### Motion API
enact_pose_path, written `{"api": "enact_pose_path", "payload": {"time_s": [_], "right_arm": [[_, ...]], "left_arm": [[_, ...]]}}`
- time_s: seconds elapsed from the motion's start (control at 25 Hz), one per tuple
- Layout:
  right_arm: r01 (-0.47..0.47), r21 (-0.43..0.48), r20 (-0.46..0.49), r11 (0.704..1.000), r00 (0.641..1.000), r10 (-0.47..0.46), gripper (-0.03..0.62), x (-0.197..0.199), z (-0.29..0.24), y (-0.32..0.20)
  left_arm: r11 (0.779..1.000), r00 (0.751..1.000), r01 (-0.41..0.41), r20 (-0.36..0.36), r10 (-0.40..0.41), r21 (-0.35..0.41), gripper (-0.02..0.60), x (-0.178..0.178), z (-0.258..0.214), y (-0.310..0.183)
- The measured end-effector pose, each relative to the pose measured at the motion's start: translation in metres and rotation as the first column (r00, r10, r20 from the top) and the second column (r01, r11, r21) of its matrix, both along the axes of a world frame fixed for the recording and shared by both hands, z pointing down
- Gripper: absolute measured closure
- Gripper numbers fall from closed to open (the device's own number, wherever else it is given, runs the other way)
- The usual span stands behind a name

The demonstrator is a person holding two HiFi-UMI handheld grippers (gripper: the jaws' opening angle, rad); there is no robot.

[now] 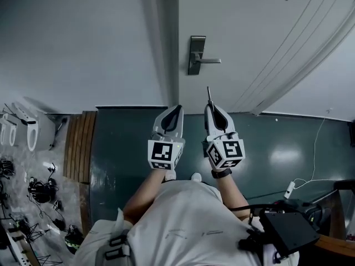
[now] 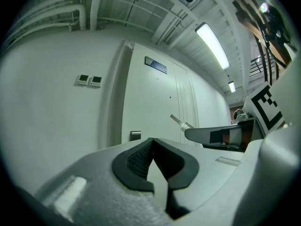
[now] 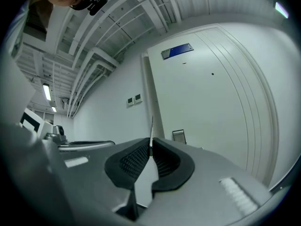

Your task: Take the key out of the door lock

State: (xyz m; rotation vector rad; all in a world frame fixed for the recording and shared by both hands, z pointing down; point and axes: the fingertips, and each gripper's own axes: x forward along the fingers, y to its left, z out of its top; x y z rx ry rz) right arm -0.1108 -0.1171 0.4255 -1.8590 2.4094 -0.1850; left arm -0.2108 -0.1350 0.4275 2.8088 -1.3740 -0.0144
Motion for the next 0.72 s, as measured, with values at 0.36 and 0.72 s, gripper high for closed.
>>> {"api": "enact_pose_path", "payload": {"time_s": [0.36,0.72], "right_arm": [[0.022,0.000,-0.020,1.000,1.000,-0.022,0.568,-0.012,-0.003,0.004],[0.022,-0.014,-0.006,1.000,1.000,-0.022,0.568,-0.001,0.000,0.010]], "left_arm": [[1.000,1.000,0.002,-0.020,-0.002,0.004,0.581,-0.002,-0.002,0.001],[1.000,0.999,0.004,-0.034,-0.003,0.014,0.581,0.007,-0.005,0.004]]}}
